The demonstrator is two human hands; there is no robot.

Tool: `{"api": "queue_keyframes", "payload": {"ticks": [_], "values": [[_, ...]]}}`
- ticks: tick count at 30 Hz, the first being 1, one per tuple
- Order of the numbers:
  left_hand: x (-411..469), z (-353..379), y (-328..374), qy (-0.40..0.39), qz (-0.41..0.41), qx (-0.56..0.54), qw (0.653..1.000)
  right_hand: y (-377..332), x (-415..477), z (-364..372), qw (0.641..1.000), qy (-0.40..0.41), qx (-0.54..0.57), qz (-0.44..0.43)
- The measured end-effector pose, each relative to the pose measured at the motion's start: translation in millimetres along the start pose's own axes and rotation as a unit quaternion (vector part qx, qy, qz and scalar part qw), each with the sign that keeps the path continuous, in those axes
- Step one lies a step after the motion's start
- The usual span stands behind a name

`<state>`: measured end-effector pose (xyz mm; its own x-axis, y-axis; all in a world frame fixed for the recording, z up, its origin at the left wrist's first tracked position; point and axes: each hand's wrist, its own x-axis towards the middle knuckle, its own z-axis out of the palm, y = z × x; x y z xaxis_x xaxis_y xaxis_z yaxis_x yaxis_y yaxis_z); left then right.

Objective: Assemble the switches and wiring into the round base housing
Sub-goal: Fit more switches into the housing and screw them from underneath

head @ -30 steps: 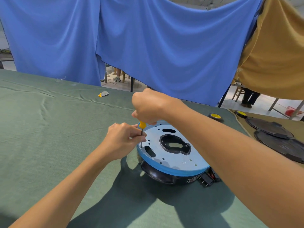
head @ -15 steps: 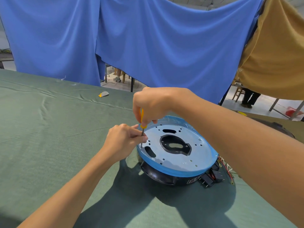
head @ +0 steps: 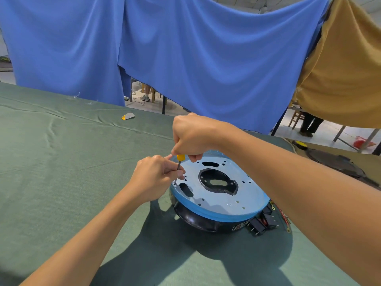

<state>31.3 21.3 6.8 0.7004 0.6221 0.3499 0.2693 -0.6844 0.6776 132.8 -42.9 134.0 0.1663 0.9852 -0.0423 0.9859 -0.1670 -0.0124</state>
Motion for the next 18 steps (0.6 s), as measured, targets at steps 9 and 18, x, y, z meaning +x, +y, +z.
{"api": "queue_keyframes", "payload": {"ticks": [9,18], "values": [[0.5,-2.7,-0.6,-0.026,0.004,0.027,0.999,-10.1,6.6,-6.6,0.997,-0.059,-0.014,0.038],[-0.5,-3.6,-1.9,-0.017,0.012,0.001,1.000,-14.6,-0.9,-21.0,0.984,-0.042,-0.151,-0.083]]}}
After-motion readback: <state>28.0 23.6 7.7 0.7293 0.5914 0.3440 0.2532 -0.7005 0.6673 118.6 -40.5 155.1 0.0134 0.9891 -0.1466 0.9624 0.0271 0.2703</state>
